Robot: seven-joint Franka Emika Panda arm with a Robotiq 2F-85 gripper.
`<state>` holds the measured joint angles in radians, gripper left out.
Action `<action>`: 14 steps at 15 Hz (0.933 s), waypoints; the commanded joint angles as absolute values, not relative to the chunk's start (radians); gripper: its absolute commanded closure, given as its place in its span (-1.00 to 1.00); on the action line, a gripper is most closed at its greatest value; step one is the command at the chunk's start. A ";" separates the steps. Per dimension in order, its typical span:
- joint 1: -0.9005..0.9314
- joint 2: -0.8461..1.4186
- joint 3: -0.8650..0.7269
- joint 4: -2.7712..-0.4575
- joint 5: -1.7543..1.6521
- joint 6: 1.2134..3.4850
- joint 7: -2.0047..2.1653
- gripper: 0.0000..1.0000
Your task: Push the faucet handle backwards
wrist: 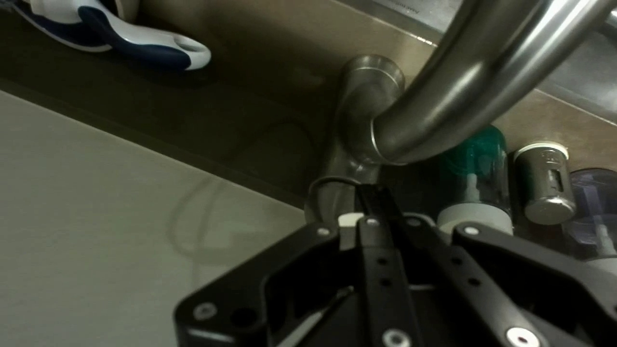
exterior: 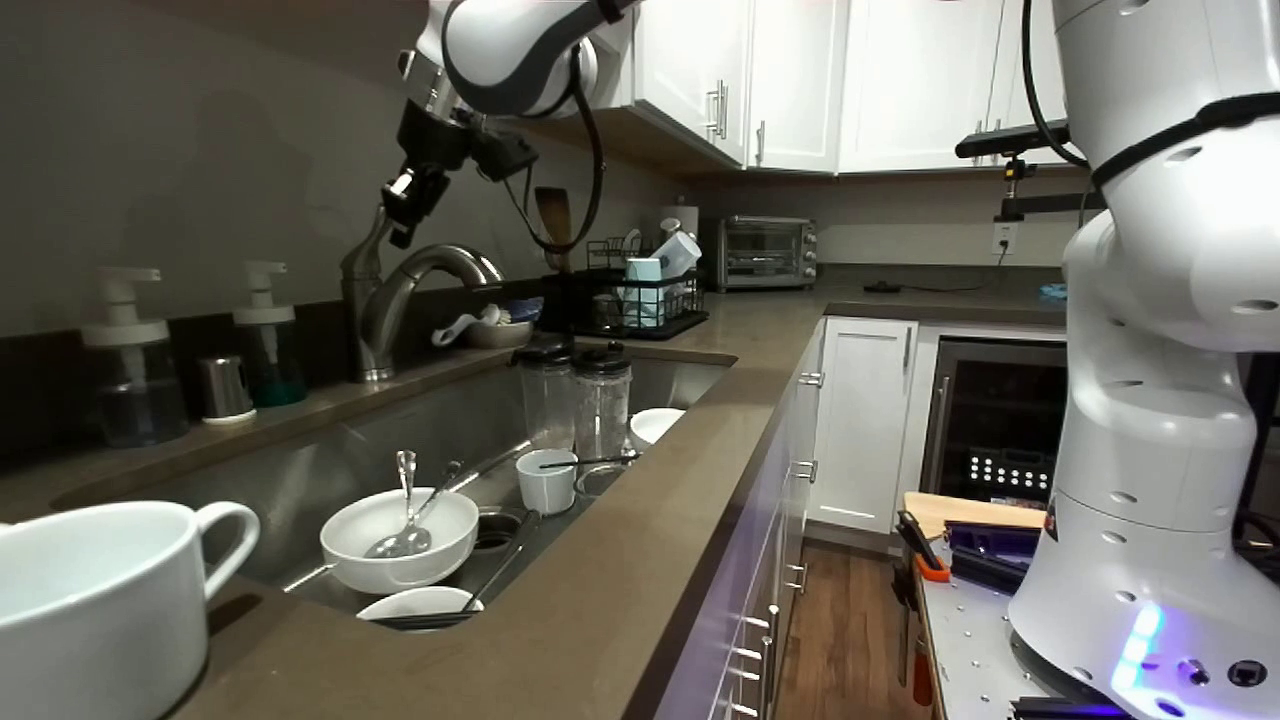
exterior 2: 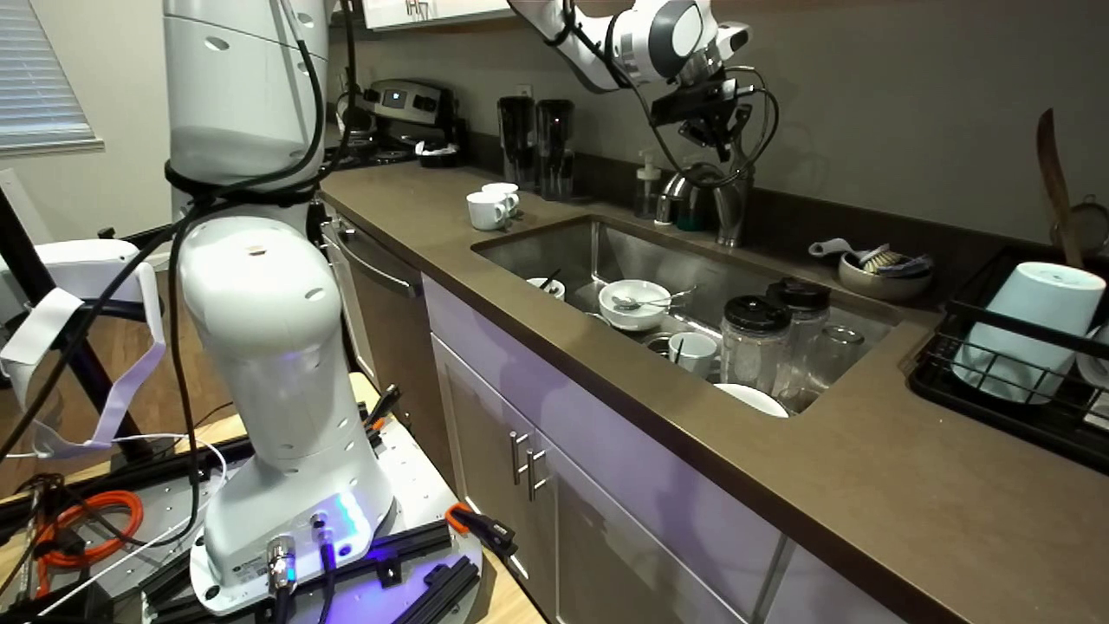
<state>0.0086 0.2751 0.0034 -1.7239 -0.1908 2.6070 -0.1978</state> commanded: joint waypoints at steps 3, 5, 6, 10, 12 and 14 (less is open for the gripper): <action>0.017 0.274 -0.007 -1.725 -0.217 2.660 -0.177 0.97; 0.018 0.280 -0.012 -1.717 -0.224 2.682 -0.172 0.97; 0.019 0.284 -0.014 -1.713 -0.228 2.694 -0.173 0.98; 0.016 0.299 -0.016 -1.704 -0.227 2.722 -0.175 0.97; 0.014 0.310 -0.017 -1.700 -0.223 2.736 -0.178 0.98; 0.014 0.320 -0.020 -1.691 -0.223 2.745 -0.179 0.97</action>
